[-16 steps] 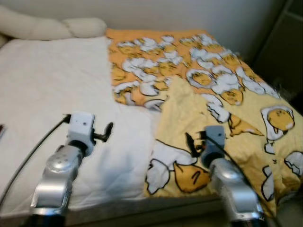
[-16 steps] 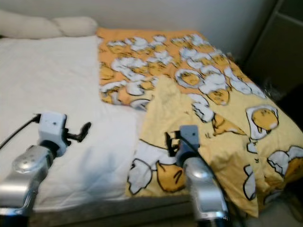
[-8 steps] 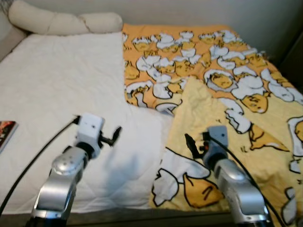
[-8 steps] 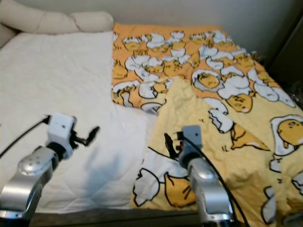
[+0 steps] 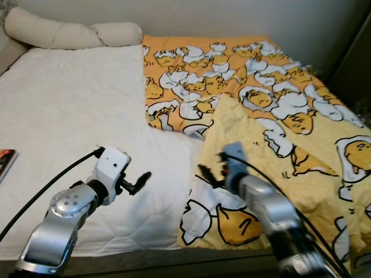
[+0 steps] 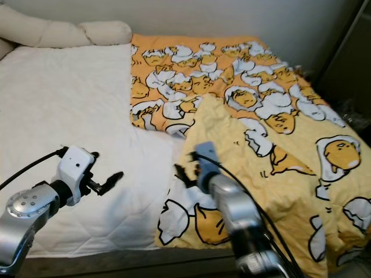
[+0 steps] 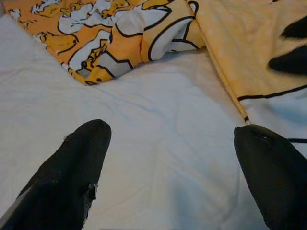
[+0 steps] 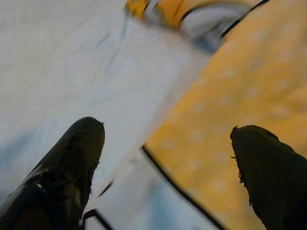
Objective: Clean up the room
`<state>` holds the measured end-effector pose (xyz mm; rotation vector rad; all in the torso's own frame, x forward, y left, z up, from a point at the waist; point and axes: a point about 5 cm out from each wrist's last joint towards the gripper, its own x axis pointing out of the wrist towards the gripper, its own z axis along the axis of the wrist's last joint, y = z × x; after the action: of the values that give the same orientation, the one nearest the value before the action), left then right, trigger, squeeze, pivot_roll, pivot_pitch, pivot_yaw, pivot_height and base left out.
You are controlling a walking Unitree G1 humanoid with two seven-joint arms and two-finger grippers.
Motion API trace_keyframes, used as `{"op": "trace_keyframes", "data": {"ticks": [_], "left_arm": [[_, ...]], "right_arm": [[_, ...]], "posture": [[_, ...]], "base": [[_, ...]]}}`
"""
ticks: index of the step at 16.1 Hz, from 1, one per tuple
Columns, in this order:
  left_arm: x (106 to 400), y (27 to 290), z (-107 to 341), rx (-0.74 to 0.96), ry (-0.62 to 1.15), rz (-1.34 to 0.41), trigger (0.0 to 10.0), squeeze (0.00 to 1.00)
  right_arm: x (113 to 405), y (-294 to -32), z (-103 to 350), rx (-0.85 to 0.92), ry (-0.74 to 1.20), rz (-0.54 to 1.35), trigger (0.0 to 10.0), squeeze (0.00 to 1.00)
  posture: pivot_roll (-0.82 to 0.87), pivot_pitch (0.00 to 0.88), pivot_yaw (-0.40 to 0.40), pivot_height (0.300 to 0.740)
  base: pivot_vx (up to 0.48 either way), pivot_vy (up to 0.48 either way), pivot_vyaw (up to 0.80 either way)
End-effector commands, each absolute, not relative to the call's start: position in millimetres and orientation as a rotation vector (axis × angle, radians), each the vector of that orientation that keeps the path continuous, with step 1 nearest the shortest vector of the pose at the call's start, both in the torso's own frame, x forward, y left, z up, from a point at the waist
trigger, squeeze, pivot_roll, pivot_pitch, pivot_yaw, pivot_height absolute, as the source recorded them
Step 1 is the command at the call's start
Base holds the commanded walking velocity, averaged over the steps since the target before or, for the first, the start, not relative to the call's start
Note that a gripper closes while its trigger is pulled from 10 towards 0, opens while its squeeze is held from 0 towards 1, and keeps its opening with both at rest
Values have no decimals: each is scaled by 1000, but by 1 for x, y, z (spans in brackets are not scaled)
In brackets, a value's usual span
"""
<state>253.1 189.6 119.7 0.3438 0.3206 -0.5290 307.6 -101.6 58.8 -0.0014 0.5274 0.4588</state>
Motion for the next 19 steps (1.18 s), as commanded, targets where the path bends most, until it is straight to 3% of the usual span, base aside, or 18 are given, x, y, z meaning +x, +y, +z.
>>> {"op": "trace_keyframes", "data": {"ticks": [1, 8, 10, 13, 14, 15, 16, 17, 19], "left_arm": [[251, 188, 122, 363, 344, -593, 10000, 478], [230, 191, 129, 446, 449, -787, 10000, 478], [220, 193, 128, 443, 484, -809, 10000, 475], [213, 193, 125, 449, 515, -820, 10000, 478], [211, 192, 127, 440, 519, -823, 10000, 478], [210, 192, 127, 440, 524, -828, 10000, 475], [210, 192, 127, 441, 526, -829, 10000, 475], [209, 193, 127, 442, 533, -827, 10000, 478], [208, 193, 127, 442, 536, -821, 10000, 478]], "right_arm": [[313, -96, 49, -55, 599, 478, 10000, 1000], [315, -69, 23, -124, 794, 472, 10000, 1000], [305, -67, 10, -163, 842, 464, 10000, 0], [291, -65, -5, -232, 894, 458, 10000, 0], [288, -64, -8, -239, 900, 461, 3804, 0], [285, -64, -11, -240, 907, 461, 2118, 0], [285, -64, -11, -239, 911, 459, 2118, 0], [282, -66, -14, -271, 919, 461, 0, 0], [282, -67, -14, -289, 907, 460, 0, 0]], "posture": [[41, 0, 10, 740], [120, 0, -15, 740], [123, 14, -12, 740], [140, 39, -16, 740], [141, 41, -16, 740], [142, 45, -17, 740], [143, 49, -18, 740], [145, 56, -22, 740], [147, 56, -27, 740]], "base": [[0, 0, 0], [0, 0, 0], [0, 0, 0], [0, 0, 0], [0, 0, 0], [0, 0, 0], [0, 0, 0], [0, 0, 0], [0, 0, 0]]}}
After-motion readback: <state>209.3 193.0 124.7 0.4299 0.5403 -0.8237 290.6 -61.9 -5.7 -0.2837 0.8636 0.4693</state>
